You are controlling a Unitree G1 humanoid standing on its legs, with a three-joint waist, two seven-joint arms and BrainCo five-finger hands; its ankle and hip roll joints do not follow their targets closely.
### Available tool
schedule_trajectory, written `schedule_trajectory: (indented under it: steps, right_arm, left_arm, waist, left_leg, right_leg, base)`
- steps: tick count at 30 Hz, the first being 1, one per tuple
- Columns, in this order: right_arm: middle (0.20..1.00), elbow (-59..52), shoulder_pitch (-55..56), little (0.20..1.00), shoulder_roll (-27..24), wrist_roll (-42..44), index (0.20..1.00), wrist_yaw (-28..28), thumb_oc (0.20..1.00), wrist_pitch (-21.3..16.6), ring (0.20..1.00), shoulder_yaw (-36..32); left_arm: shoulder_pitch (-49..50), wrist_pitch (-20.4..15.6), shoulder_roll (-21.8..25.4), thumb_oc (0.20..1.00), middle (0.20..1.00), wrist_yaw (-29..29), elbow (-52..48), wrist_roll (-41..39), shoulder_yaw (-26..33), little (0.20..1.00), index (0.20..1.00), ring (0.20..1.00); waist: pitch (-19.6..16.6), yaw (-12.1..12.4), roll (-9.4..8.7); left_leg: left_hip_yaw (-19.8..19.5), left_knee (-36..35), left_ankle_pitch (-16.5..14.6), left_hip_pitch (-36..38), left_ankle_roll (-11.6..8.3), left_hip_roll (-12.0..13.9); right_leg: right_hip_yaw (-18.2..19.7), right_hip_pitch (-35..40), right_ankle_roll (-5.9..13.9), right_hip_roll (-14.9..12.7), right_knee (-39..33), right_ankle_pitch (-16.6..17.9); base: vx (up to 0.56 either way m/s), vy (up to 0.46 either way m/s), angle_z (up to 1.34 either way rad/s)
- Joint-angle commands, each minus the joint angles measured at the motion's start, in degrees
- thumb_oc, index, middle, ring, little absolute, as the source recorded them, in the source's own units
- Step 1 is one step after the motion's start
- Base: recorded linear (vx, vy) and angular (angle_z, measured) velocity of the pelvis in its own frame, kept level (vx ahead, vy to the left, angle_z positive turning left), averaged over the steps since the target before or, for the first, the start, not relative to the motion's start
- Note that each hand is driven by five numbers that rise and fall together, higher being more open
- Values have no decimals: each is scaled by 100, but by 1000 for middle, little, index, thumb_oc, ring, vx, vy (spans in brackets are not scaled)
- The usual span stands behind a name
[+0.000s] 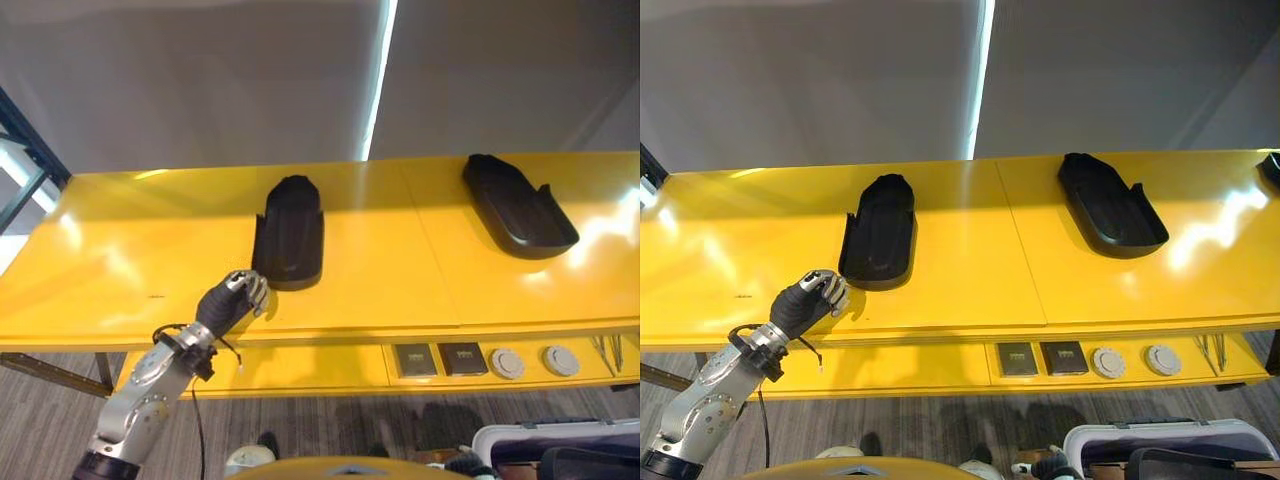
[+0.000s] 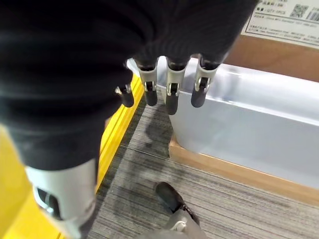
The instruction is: Move parts from the plastic box to the shelf.
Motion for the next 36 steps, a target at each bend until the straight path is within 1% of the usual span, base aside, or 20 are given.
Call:
schedule_trajectory:
  steps: [1, 4, 5, 9, 11, 14, 16, 20, 27, 29, 32, 34, 36]
  right_arm:
    - [1000, 218, -147, 1000, -178, 77, 1000, -22, 1000, -120, 1000, 89]
    - [1000, 168, -150, 1000, -193, 79, 1000, -2, 1000, -61, 1000, 124]
    - [1000, 181, -152, 1000, -190, 66, 1000, 4, 1000, -74, 1000, 155]
    - [1000, 158, -165, 1000, -176, 36, 1000, 10, 1000, -60, 1000, 249]
    - [1000, 139, -178, 1000, -171, 10, 1000, 25, 1000, -34, 1000, 289]
    - [1000, 100, -179, 1000, -163, -17, 1000, 36, 1000, 8, 1000, 338]
    - [1000, 87, -186, 1000, -153, -36, 1000, 60, 1000, 21, 1000, 370]
    - [1000, 71, -164, 1000, -108, -74, 1000, 54, 1000, 38, 1000, 413]
    - [1000, 57, -123, 1000, -103, -123, 1000, 62, 1000, 37, 1000, 407]
    - [1000, 34, -118, 1000, -111, -126, 1000, 74, 1000, 52, 1000, 395]
    - [1000, -11, -102, 1000, -119, -164, 1000, 105, 1000, 75, 1000, 382]
    - [1000, -55, -93, 1000, -117, -190, 1000, 117, 1000, 106, 1000, 401]
    - [1000, -69, -100, 1000, -134, -223, 1000, 154, 1000, 125, 1000, 422]
  left_arm:
    - [-190, -138, 211, 200, 200, 29, -84, -2, -65, 200, 200, 200]
    - [-199, -205, 196, 200, 200, 131, 88, 162, -172, 200, 200, 200]
    - [-259, -308, 188, 200, 200, 165, 281, 305, -293, 200, 200, 200]
    - [-452, -447, 118, 200, 200, 251, 619, 599, -577, 200, 200, 200]
    - [-565, -433, 45, 200, 200, 378, 740, 576, -728, 200, 200, 200]
    - [-689, -519, -21, 200, 200, 484, 914, 583, -888, 200, 200, 200]
    - [-814, -569, -113, 200, 200, 666, 1053, 582, -1011, 200, 200, 200]
    - [-944, -658, -214, 200, 200, 841, 1227, 633, -1125, 200, 200, 200]
    - [-1048, -688, -281, 200, 200, 1180, 1380, 691, -1126, 200, 200, 200]
    - [-1052, -649, -292, 200, 200, 1286, 1423, 742, -1101, 200, 200, 200]
    - [-1064, -675, -296, 200, 200, 1578, 1671, 1046, -1064, 200, 200, 200]
    - [-1135, -854, -289, 200, 200, 1683, 2021, 1415, -1040, 200, 200, 200]
    - [-1262, -875, -309, 200, 200, 1749, 2324, 1420, -977, 200, 200, 200]
  waist:
    - [54, 51, -152]
    - [42, 23, -163]
    - [36, -12, -170]
    - [21, -105, -187]
    - [8, -156, -197]
    - [1, -216, -208]
    - [-6, -278, -225]
    - [-16, -349, -241]
    - [-14, -417, -242]
    - [-21, -426, -244]
    - [-37, -452, -249]
    - [-54, -484, -257]
    - [-75, -515, -261]
  left_leg:
    - [-152, 315, -365, -192, 167, -43]
    - [-128, 329, -374, -184, 169, -40]
    - [-110, 325, -380, -169, 178, -38]
    - [-53, 312, -382, -126, 183, -25]
    - [-28, 304, -382, -107, 181, -17]
    - [5, 298, -383, -82, 182, -9]
    - [36, 299, -390, -60, 187, -4]
    - [79, 300, -402, -41, 190, 4]
    - [108, 330, -415, -22, 183, 19]
    - [112, 343, -419, -23, 180, 23]
    - [120, 358, -421, -13, 174, 23]
    - [132, 358, -431, 4, 175, 21]
    - [139, 353, -428, 29, 173, 28]
  right_leg:
    - [138, -145, 367, -309, 372, -51]
    - [156, -140, 365, -308, 362, -51]
    - [182, -152, 361, -305, 371, -50]
    - [245, -153, 354, -284, 368, -49]
    - [278, -157, 353, -273, 367, -49]
    - [315, -162, 355, -263, 368, -46]
    - [360, -174, 350, -247, 377, -46]
    - [409, -176, 344, -227, 365, -51]
    - [460, -178, 344, -211, 368, -57]
    - [472, -174, 345, -210, 368, -63]
    - [497, -167, 340, -200, 375, -72]
    - [521, -169, 338, -192, 385, -86]
    - [542, -156, 333, -183, 384, -94]
  base:
    - [0, 0, 0]
    - [0, 0, 0]
    - [0, 0, 0]
    - [8, -2, 0]
    - [32, -11, -1]
    - [11, -4, -1]
    - [18, -10, -1]
    - [22, -14, -2]
    - [23, -8, -9]
    - [0, 0, 0]
    - [0, 0, 0]
    - [0, 0, 0]
    - [37, 0, -1]
